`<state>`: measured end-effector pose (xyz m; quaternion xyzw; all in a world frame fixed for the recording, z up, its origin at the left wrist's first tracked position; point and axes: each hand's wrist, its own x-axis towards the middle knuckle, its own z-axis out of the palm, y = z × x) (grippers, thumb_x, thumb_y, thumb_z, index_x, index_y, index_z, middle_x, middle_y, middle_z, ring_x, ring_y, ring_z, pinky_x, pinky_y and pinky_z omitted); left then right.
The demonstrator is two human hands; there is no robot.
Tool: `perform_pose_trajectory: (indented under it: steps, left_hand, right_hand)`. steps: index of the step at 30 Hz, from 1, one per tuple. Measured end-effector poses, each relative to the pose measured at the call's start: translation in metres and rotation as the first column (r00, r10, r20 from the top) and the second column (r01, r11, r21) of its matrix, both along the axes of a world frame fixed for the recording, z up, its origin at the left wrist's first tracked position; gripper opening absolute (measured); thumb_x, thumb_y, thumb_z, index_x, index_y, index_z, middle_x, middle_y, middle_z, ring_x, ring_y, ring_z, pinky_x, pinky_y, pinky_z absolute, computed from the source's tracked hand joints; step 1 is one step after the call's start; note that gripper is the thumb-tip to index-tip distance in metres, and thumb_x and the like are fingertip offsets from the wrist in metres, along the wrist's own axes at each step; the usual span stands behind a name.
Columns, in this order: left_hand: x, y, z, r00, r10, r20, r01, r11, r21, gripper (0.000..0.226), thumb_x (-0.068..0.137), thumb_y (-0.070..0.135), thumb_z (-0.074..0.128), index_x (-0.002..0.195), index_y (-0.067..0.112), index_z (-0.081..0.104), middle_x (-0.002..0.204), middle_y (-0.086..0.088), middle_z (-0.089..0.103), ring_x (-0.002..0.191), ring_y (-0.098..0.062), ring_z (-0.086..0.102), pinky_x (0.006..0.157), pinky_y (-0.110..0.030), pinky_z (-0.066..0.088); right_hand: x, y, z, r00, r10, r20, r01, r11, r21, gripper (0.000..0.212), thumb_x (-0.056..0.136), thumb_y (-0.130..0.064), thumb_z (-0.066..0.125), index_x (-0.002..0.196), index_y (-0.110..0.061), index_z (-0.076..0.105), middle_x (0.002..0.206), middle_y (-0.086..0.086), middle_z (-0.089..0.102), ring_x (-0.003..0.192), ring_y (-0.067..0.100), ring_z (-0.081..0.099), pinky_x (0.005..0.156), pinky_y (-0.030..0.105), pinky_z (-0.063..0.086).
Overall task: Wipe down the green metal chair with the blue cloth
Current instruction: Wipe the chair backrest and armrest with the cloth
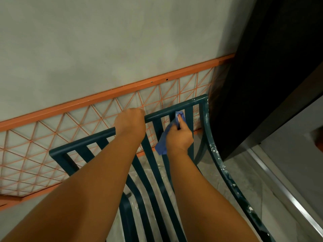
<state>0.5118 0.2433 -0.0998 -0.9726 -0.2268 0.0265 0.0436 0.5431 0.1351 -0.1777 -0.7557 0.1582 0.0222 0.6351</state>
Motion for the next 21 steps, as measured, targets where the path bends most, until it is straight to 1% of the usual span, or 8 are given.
perform_pose_trajectory:
  steps: [2,4,10,13,15,17,19,21]
  left_hand:
    - [0.001,0.0,0.0,1.0,-0.004,-0.008,0.004,1.0,0.011,0.022,0.089,0.004,0.055,0.106,0.015,0.063,0.094,-0.006,0.062,0.077,-0.02,0.054,0.061,-0.03,0.041]
    - [0.001,0.0,0.0,1.0,-0.003,-0.009,0.003,1.0,0.019,0.023,0.089,0.003,0.055,0.106,0.015,0.063,0.092,-0.006,0.061,0.076,-0.021,0.053,0.06,-0.03,0.041]
    - [0.001,0.001,0.0,1.0,0.003,-0.01,-0.003,1.0,0.025,0.022,0.088,0.004,0.056,0.105,0.015,0.064,0.089,-0.006,0.06,0.072,-0.02,0.049,0.059,-0.031,0.041]
    - [0.002,0.0,-0.001,1.0,-0.004,-0.01,0.005,1.0,0.023,0.021,0.088,0.007,0.058,0.107,0.016,0.063,0.093,-0.007,0.062,0.081,-0.023,0.059,0.06,-0.031,0.042]
    - [0.001,0.0,-0.001,1.0,0.0,-0.006,0.0,1.0,0.021,0.021,0.089,0.008,0.058,0.107,0.017,0.063,0.092,-0.007,0.061,0.079,-0.023,0.057,0.06,-0.031,0.042]
    - [0.001,0.0,-0.001,1.0,0.005,-0.004,-0.005,1.0,0.024,0.021,0.089,0.008,0.057,0.108,0.016,0.063,0.088,-0.006,0.058,0.074,-0.02,0.052,0.06,-0.031,0.043]
    - [0.001,0.0,0.0,1.0,0.008,-0.009,-0.007,1.0,0.027,0.022,0.09,0.007,0.057,0.109,0.016,0.062,0.085,-0.005,0.055,0.072,-0.019,0.048,0.06,-0.031,0.042]
    - [0.001,0.0,0.001,1.0,0.008,-0.015,-0.008,1.0,0.026,0.023,0.09,0.008,0.057,0.11,0.017,0.062,0.09,-0.006,0.058,0.073,-0.019,0.047,0.061,-0.031,0.042]
  right_hand:
    - [0.004,0.006,0.011,1.0,-0.024,0.015,0.023,0.998,0.063,0.034,0.094,-0.01,0.055,0.127,-0.017,0.06,0.12,0.009,0.065,0.109,0.025,0.06,0.087,0.016,0.044]
    - [0.002,0.008,0.013,1.0,-0.022,0.008,0.022,0.997,0.08,0.034,0.095,-0.009,0.054,0.128,-0.015,0.059,0.121,0.009,0.064,0.11,0.024,0.059,0.08,0.008,0.038]
    - [0.007,0.005,0.015,0.993,-0.057,-0.101,0.071,0.988,0.134,0.032,0.094,-0.008,0.053,0.124,-0.015,0.063,0.121,0.008,0.064,0.112,0.025,0.059,0.09,0.019,0.044]
    - [0.005,0.007,0.027,0.997,-0.057,0.052,0.05,0.99,0.13,0.034,0.094,-0.004,0.051,0.124,-0.016,0.063,0.122,0.005,0.064,0.113,0.02,0.059,0.085,0.009,0.038]
    - [0.004,0.007,0.025,0.958,-0.035,0.283,0.037,0.999,-0.003,0.035,0.093,-0.002,0.051,0.122,-0.017,0.064,0.124,0.006,0.063,0.114,0.019,0.058,0.088,0.011,0.039]
    - [0.009,0.01,0.018,0.888,0.126,0.443,-0.016,0.97,-0.244,0.035,0.093,-0.004,0.052,0.125,-0.016,0.062,0.134,0.007,0.057,0.127,0.022,0.049,0.102,0.015,0.031]
    - [0.016,0.012,0.01,0.815,0.385,0.433,-0.116,0.841,-0.529,0.035,0.094,-0.01,0.051,0.127,-0.017,0.061,0.139,0.006,0.053,0.137,0.027,0.036,0.113,0.027,0.021]
    - [0.024,0.007,0.005,0.705,0.579,0.41,-0.158,0.691,-0.705,0.032,0.092,-0.018,0.051,0.121,-0.018,0.063,0.135,0.006,0.055,0.137,0.032,0.033,0.114,0.048,0.022]
